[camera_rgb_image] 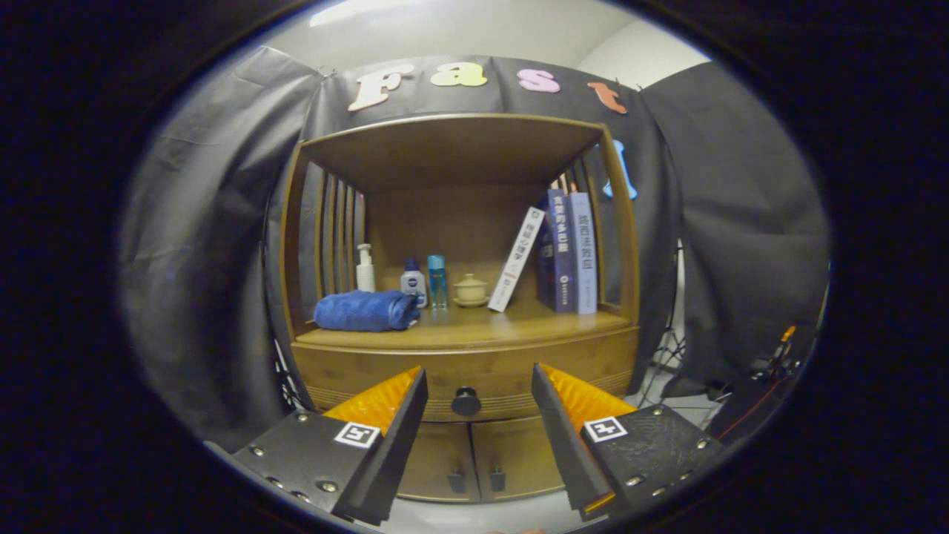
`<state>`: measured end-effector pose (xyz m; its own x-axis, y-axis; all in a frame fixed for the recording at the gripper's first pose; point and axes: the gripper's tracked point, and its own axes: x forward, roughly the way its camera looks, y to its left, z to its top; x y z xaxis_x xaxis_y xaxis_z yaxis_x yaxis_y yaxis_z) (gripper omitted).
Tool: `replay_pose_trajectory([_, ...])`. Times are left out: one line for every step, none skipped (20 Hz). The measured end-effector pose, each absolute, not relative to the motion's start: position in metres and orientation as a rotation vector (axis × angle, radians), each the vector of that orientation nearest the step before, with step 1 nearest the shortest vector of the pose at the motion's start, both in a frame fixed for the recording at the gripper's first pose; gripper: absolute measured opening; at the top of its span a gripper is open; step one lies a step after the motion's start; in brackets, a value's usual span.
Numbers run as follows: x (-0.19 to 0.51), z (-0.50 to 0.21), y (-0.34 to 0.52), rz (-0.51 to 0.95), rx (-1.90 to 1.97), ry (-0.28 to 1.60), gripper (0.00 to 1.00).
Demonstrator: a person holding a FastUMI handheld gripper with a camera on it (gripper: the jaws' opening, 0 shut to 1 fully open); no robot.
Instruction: Pull open the drawer, take out the items inside it, and place them on the countertop above the cabinet.
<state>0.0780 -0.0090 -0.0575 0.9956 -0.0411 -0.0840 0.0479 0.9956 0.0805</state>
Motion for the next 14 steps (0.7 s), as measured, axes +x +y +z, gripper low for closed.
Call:
replay_pose_trajectory([0.085, -0.066, -0.005, -0.03, 0.093, 0.1, 0.85])
replay_pose_trajectory([0.093, -0.073, -0.001, -0.019, 0.097, 0.113, 0.85])
replay_pose_trajectory([0.102, -0.082, 0.002, -0.005, 0.101, 0.129, 0.85])
replay_pose_trajectory([0.109, -0.089, 0.005, 0.007, 0.106, 0.148, 0.85])
replay_pose_trajectory([0.117, -0.098, 0.008, 0.017, 0.108, 0.166, 0.85])
replay_pose_trajectory([0.122, -0.104, 0.009, 0.026, 0.109, 0.185, 0.85])
replay_pose_trajectory([0.128, -0.11, 0.013, 0.039, 0.109, 0.196, 0.85])
replay_pose_trajectory([0.133, -0.113, 0.016, 0.056, 0.108, 0.203, 0.85])
replay_pose_trajectory([0.138, -0.119, 0.017, 0.059, 0.104, 0.213, 0.85])
replay_pose_trajectory([0.145, -0.123, 0.013, 0.04, 0.1, 0.22, 0.85])
replay_pose_trajectory([0.148, -0.132, 0.008, 0.023, 0.097, 0.241, 0.82])
replay_pose_trajectory([0.154, -0.137, 0.007, 0.021, 0.099, 0.253, 0.79])
replay_pose_trajectory([0.159, -0.143, 0.006, 0.018, 0.104, 0.265, 0.76])
replay_pose_trajectory([0.165, -0.15, 0.003, 0.007, 0.111, 0.28, 0.72])
